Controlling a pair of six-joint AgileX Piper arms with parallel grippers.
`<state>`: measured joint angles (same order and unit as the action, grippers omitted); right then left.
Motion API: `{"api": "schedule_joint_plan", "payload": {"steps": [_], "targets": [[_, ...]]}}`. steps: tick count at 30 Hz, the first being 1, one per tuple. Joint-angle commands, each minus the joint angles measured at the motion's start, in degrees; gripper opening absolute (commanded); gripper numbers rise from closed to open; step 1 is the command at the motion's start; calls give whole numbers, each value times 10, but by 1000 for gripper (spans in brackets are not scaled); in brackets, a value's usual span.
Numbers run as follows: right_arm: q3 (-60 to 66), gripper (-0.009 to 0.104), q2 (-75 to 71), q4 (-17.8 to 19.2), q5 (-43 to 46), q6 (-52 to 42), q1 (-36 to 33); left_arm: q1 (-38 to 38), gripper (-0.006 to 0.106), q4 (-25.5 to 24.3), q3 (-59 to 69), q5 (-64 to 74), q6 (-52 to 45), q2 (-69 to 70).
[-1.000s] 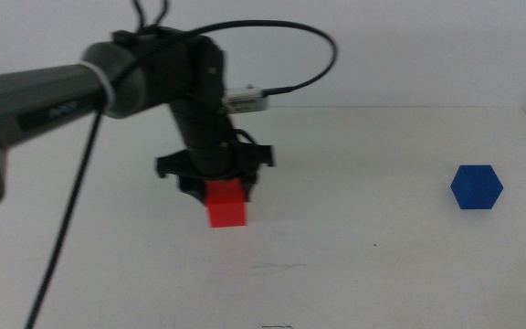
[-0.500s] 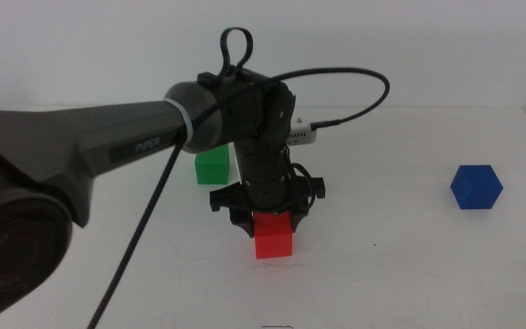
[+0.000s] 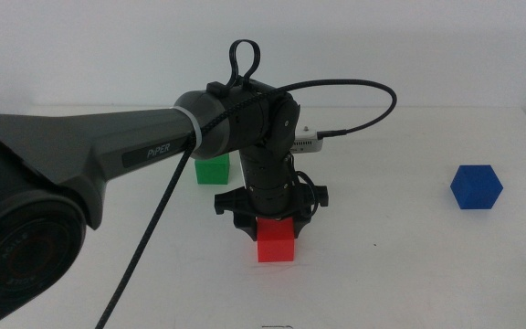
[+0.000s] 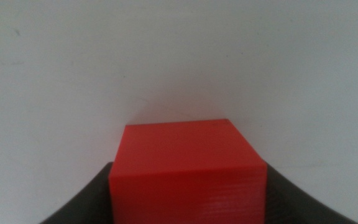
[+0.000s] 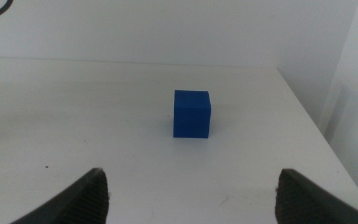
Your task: Stack red cubes first, then green, then blue cubes in a specific spot.
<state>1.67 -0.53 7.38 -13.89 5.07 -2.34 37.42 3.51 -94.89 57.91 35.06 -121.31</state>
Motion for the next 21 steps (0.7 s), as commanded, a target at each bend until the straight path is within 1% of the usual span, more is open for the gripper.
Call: {"api": "schedule_joint_plan", "payload": {"steps": [1, 9, 10, 12, 13, 18, 21], "targets": [[-11, 75, -8, 7, 40, -8, 3, 2, -1, 4, -18, -9, -11, 32], [-11, 75, -8, 7, 40, -8, 3, 2, 0, 5, -18, -4, -12, 32], [-11, 75, -8, 7, 40, -8, 3, 1, 74, 0, -18, 1, -28, 33], [-11, 75, -8, 7, 40, -8, 3, 1, 90, 2, -18, 1, -47, 38], [-11, 75, -8, 7, 40, -8, 3, 1, 94, 2, -19, 2, -58, 42], [-11, 75, -8, 7, 40, -8, 3, -12, 94, -7, -35, 36, -68, 88], [-11, 75, -8, 7, 41, -8, 3, -21, 94, -55, -48, 53, -76, 116]]}}
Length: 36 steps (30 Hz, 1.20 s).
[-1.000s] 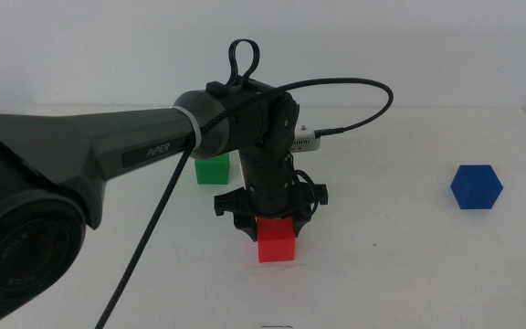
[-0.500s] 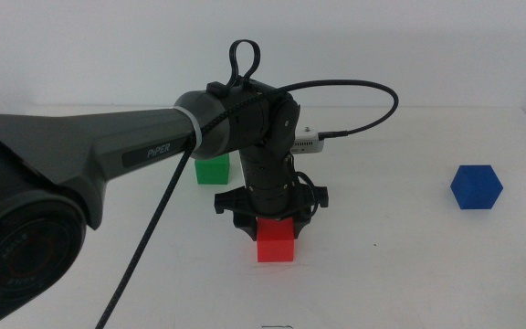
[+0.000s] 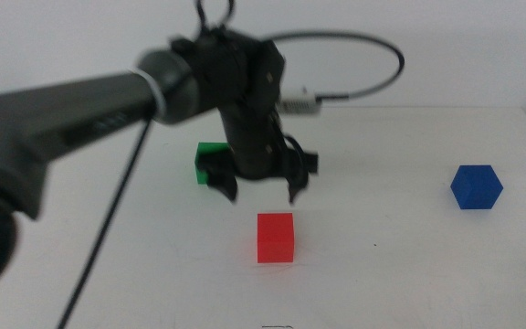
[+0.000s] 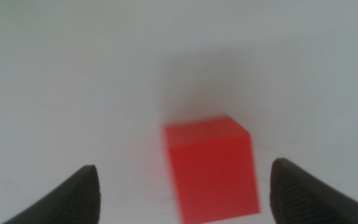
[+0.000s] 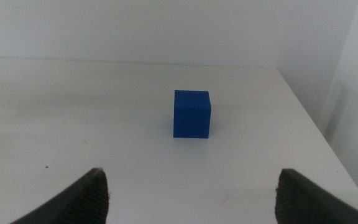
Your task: Stack red cubes first, then green, then blue cubes in a specific spot.
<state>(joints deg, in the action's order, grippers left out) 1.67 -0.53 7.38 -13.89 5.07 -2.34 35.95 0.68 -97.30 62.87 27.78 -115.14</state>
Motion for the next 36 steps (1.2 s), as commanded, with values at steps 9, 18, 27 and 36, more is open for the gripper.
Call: {"api": "schedule_joint_plan", "payload": {"steps": [9, 18, 27, 36], "targets": [[-11, 75, -8, 7, 41, -8, 3, -65, 94, -127, -82, 5, -14, 63], [-11, 75, -8, 7, 41, -8, 3, -141, 94, -40, -155, -22, -92, -22], [-11, 75, -8, 7, 41, -8, 3, -155, 94, -26, -204, -52, -104, -109], [-11, 75, -8, 7, 41, -8, 3, -155, 87, -17, -205, -83, -101, -143]]}}
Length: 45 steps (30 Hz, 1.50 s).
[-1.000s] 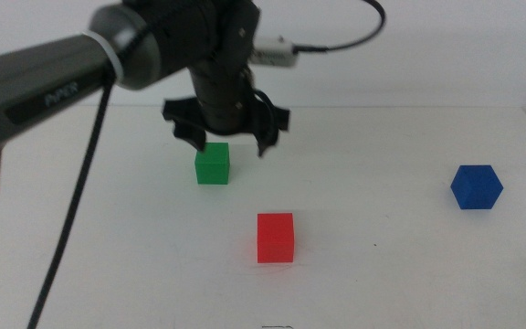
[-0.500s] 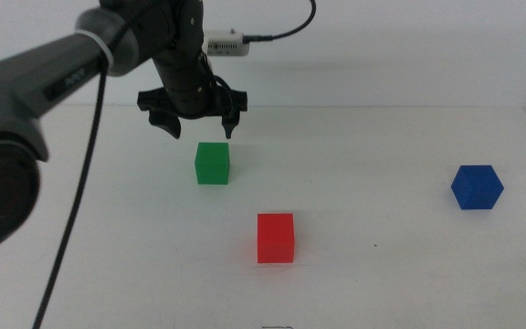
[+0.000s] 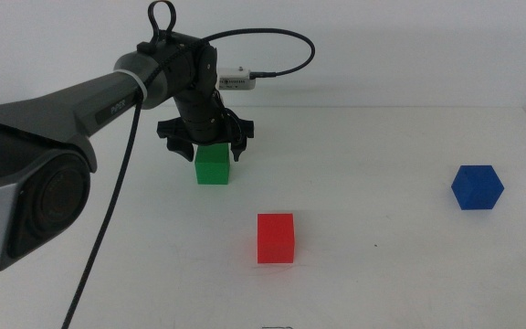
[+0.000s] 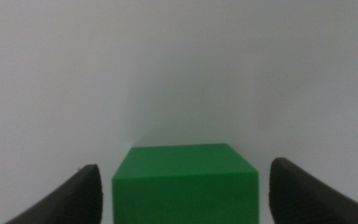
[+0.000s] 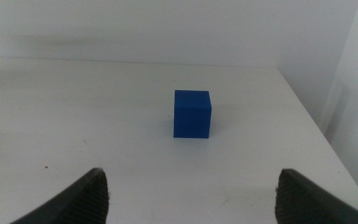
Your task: Stack red cubes first, then green, then blue cubes in a specific spot.
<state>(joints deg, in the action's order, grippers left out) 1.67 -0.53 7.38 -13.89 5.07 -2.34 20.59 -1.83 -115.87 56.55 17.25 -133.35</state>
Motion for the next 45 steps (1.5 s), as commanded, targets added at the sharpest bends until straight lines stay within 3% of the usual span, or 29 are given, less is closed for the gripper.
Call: {"api": "schedule_joint_plan", "payload": {"steps": [1, 5, 10, 11, 12, 18, 26, 32, 37, 45], "targets": [[-11, 75, -8, 7, 41, -8, 3, -2, 84, 12, -19, -22, 4, 39], [-11, 75, -8, 7, 41, -8, 3, -2, 62, 18, -19, -26, 5, 39], [-11, 75, -8, 7, 41, -8, 3, -2, 25, 15, -19, -25, 5, 39], [-11, 75, -8, 7, 41, -8, 3, -2, 4, 13, -19, -8, 3, 43], [-11, 75, -8, 7, 41, -8, 3, -2, -1, 13, -19, -2, 3, 47], [-11, 75, -8, 7, 41, -8, 3, 25, -2, -35, 32, 7, -10, 124], [-11, 75, -8, 7, 41, -8, 3, 125, -2, -126, 270, -106, 197, 336], [-11, 75, -8, 7, 41, -8, 3, 188, -2, -151, 281, -34, 303, 354], [-11, 75, -8, 7, 41, -8, 3, 210, -2, -155, 281, -51, 313, 343], [-11, 75, -8, 8, 41, -8, 3, 210, -2, -108, 281, -71, 313, 312]]}}
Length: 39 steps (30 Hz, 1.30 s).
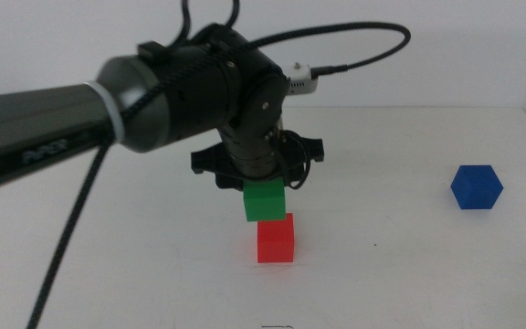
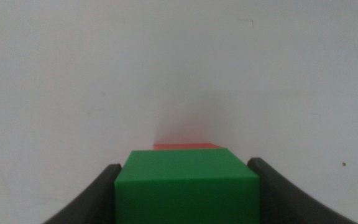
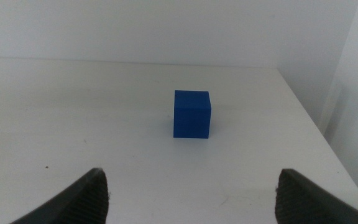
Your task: Stack red cubes first, then green, then blue cubes in a specific spot.
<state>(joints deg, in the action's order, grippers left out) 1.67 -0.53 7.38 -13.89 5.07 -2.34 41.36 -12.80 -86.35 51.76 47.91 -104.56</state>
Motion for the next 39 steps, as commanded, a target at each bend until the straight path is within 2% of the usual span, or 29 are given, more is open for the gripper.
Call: {"api": "schedule_joint_plan", "payload": {"steps": [1, 14, 19, 39], "targets": [[-11, 75, -8, 8, 41, -8, 3, 2, -2, 4, -14, -27, 6, 18], [-11, 75, -8, 8, 41, -8, 3, 2, -2, 45, -14, -27, 14, -3], [-11, 75, -8, 8, 41, -8, 3, 2, -2, 31, -14, -28, 14, -12], [-11, 75, -8, 8, 41, -8, 3, 2, -2, 30, -14, -64, -10, -33]]}}
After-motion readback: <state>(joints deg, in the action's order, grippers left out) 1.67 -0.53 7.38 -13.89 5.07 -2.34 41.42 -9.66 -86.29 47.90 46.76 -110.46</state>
